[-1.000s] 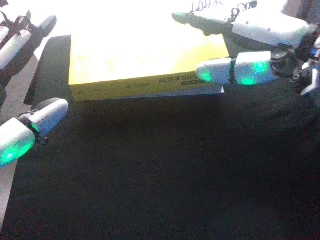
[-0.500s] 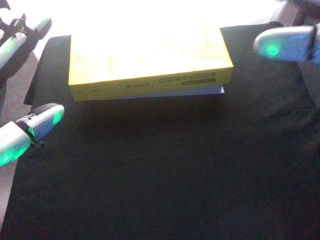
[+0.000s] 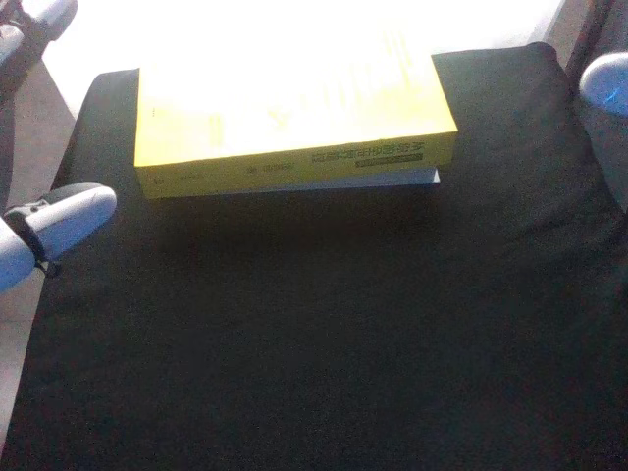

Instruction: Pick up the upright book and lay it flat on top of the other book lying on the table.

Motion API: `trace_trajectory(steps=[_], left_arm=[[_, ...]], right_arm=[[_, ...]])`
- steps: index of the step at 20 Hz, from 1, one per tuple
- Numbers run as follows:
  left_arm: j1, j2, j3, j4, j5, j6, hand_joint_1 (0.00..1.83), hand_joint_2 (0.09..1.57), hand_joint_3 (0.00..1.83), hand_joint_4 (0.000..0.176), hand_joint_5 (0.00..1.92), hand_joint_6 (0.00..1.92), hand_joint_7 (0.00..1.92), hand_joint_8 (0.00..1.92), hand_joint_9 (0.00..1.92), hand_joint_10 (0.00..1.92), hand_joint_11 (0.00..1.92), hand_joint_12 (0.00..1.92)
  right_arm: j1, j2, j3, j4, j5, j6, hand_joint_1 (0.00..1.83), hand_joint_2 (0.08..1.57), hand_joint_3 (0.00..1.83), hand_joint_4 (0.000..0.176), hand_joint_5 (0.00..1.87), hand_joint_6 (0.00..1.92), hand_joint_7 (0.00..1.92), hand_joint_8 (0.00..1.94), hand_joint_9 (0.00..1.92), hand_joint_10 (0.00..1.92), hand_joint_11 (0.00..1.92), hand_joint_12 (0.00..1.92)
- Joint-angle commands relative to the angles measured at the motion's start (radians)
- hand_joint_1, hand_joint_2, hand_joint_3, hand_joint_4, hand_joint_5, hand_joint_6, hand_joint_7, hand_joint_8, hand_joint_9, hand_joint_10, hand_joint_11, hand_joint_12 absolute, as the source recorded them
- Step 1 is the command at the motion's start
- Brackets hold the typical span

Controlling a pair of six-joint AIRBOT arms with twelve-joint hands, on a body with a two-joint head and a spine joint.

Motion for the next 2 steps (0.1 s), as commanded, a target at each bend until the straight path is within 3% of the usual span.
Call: trace_trajectory(steps=[1, 2], left_arm=[[-0.008, 0.005, 0.006, 0.014, -0.123, -0.009, 0.33, 1.11, 0.00, 0.176, 0.00, 0.00, 0.00, 0.00, 0.00, 0.00, 0.00, 0.00], [-0.008, 0.006, 0.010, 0.015, -0.123, -0.022, 0.33, 1.10, 0.00, 0.176, 0.00, 0.00, 0.00, 0.00, 0.00, 0.00, 0.00, 0.00]], right_arm=[[0.004, 0.005, -0.003, 0.055, 0.119, 0.004, 0.25, 1.21, 0.00, 0.000, 0.00, 0.00, 0.00, 0.00, 0.00, 0.00, 0.00, 0.97], [0.000, 0.005, -0.006, 0.058, 0.127, 0.004, 0.26, 1.24, 0.01, 0.000, 0.00, 0.00, 0.00, 0.00, 0.00, 0.00, 0.00, 1.17]])
